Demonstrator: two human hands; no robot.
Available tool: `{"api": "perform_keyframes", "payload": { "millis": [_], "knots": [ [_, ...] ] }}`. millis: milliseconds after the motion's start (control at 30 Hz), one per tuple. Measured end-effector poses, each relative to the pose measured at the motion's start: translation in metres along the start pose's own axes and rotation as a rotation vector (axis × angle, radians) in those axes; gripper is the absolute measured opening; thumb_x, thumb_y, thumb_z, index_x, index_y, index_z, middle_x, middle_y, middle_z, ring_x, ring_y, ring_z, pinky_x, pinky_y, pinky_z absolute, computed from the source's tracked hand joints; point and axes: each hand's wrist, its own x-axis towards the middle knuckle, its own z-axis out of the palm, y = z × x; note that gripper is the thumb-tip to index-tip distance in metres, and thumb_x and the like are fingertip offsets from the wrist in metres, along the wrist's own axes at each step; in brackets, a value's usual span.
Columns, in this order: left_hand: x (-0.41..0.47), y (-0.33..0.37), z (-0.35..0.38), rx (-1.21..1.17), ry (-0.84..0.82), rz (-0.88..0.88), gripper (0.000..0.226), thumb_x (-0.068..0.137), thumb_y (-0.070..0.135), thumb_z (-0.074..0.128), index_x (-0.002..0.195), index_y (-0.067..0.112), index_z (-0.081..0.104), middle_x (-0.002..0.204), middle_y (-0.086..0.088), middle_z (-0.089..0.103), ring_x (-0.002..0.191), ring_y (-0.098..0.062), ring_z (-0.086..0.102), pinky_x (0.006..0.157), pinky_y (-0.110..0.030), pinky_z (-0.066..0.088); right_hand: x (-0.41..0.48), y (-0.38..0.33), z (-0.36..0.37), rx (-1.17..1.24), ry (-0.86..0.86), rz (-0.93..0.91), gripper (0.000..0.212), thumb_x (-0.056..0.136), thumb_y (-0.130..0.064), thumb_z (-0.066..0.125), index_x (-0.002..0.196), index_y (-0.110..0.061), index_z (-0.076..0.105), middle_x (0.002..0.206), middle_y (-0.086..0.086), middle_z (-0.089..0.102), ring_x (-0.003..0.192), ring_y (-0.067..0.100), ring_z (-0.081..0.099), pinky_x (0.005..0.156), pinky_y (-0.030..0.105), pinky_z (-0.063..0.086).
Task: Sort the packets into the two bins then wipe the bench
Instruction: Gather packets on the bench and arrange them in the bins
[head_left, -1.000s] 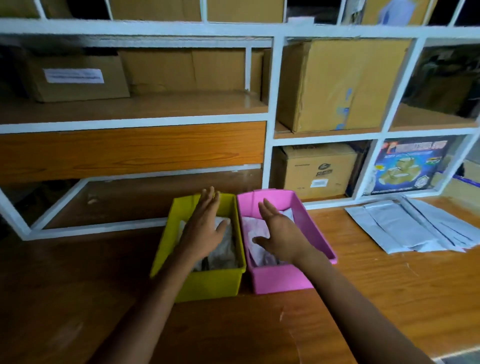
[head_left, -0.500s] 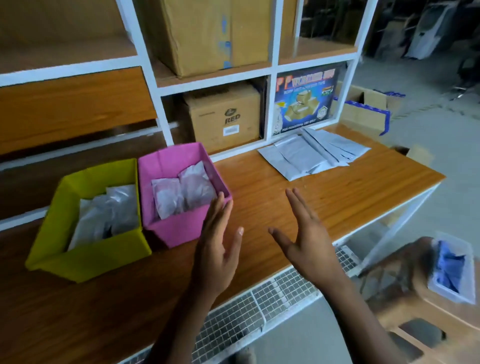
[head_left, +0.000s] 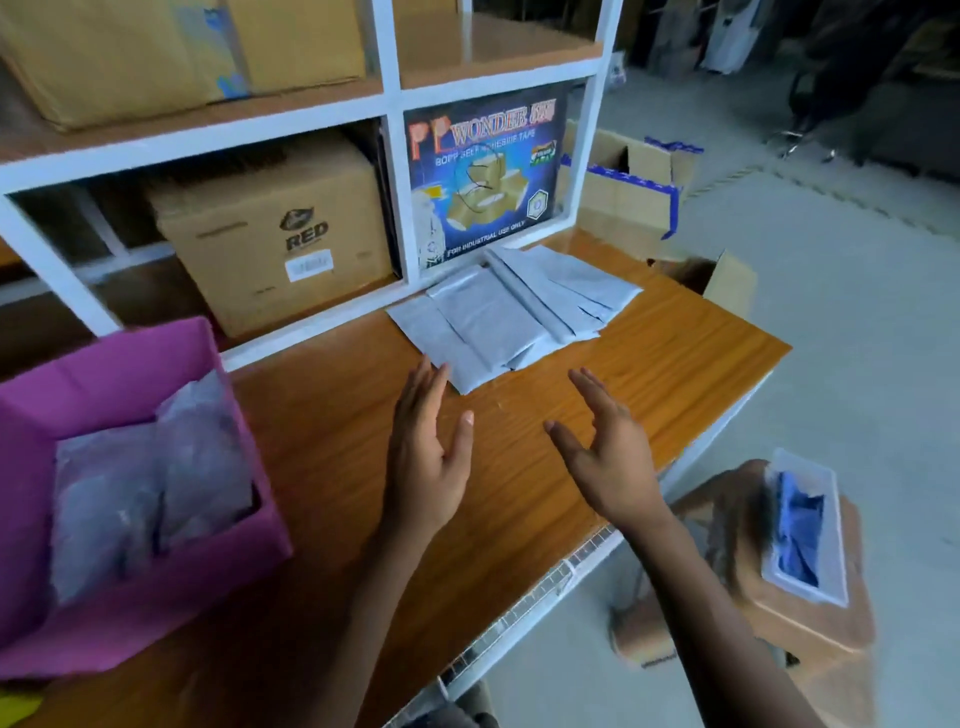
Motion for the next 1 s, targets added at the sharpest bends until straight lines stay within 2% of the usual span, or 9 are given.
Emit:
{"api": "perform_keyframes", "payload": {
  "millis": [100,233,433,500,667,800,867,933,1000],
  "knots": [
    [0.043,-0.01,0.025,0.017,0.008,-0.002,0.05,0.094,0.023,0.054,0.142,0.012,0.041,0.154,-0.006,0.032,0.144,-0.015,0.026,0.112,-0.015,0.023,0.049,0.016,-0.006,0.014,0.017,-0.001,0.06,0.089,-0.035,0.066,0.143,-0.02,0.045,0.15,0.001,0.042,0.139,0.017,0.037,0.111,0.035,0.036],
    [0.095,-0.019,0.056,0.031,0.018,-0.026,0.051,0.092,0.013,0.058,0.141,0.011,0.042,0.153,-0.008,0.032,0.144,-0.018,0.026,0.11,-0.009,0.02,0.109,0.038,-0.011,0.024,0.016,-0.025,0.056,0.089,-0.034,0.066,0.14,-0.02,0.048,0.149,0.001,0.042,0.138,0.018,0.039,0.105,0.044,0.044],
    [0.159,-0.044,0.107,0.095,0.045,-0.048,0.05,0.091,0.01,0.059,0.139,0.007,0.045,0.152,-0.011,0.032,0.142,-0.017,0.026,0.104,0.002,0.014,0.192,0.077,-0.008,0.015,-0.052,-0.074,0.052,0.091,-0.034,0.064,0.139,-0.018,0.051,0.15,0.002,0.042,0.138,0.019,0.04,0.105,0.045,0.044],
    [0.18,-0.055,0.126,0.126,0.076,-0.093,0.051,0.091,0.009,0.059,0.139,0.005,0.044,0.151,-0.013,0.033,0.142,-0.021,0.027,0.107,-0.005,0.017,0.223,0.092,-0.002,0.025,-0.077,-0.085,0.051,0.091,-0.038,0.061,0.137,-0.018,0.053,0.148,0.002,0.044,0.134,0.02,0.045,0.103,0.045,0.046],
    [0.213,-0.078,0.176,0.235,0.137,-0.32,0.061,0.092,0.016,0.057,0.146,0.004,0.03,0.154,-0.016,0.028,0.145,-0.028,0.021,0.116,-0.04,0.027,0.296,0.129,0.023,-0.071,-0.115,-0.153,0.049,0.094,-0.041,0.056,0.132,-0.011,0.057,0.146,0.007,0.047,0.138,0.023,0.041,0.108,0.039,0.041],
    [0.229,-0.095,0.208,0.389,0.076,-0.473,0.07,0.097,0.036,0.047,0.151,0.005,0.015,0.159,-0.016,0.011,0.148,-0.03,0.005,0.119,-0.042,0.013,0.352,0.165,0.046,-0.195,-0.141,-0.282,0.033,0.096,-0.018,0.053,0.125,-0.005,0.061,0.141,0.017,0.051,0.138,0.033,0.04,0.104,0.047,0.045],
    [0.231,-0.107,0.218,0.489,0.037,-0.528,0.074,0.096,0.046,0.043,0.151,0.006,0.014,0.159,-0.017,0.01,0.147,-0.034,0.006,0.117,-0.047,0.015,0.379,0.185,0.054,-0.269,-0.191,-0.305,0.036,0.091,-0.005,0.052,0.126,-0.001,0.06,0.14,0.021,0.051,0.136,0.037,0.04,0.104,0.049,0.044],
    [0.228,-0.117,0.225,0.566,0.036,-0.584,0.079,0.093,0.056,0.034,0.151,0.006,0.014,0.158,-0.019,0.011,0.146,-0.036,0.009,0.116,-0.05,0.017,0.401,0.2,0.057,-0.379,-0.271,-0.301,0.043,0.093,-0.008,0.047,0.135,-0.005,0.051,0.148,0.018,0.041,0.142,0.034,0.031,0.113,0.045,0.033],
    [0.223,-0.122,0.229,0.603,0.067,-0.62,0.087,0.087,0.063,0.021,0.151,0.004,0.012,0.157,-0.021,0.012,0.146,-0.036,0.012,0.116,-0.048,0.017,0.418,0.214,0.061,-0.501,-0.346,-0.267,0.05,0.098,-0.026,0.042,0.146,-0.013,0.035,0.157,0.012,0.026,0.148,0.029,0.016,0.118,0.044,0.018]
  ]
}}
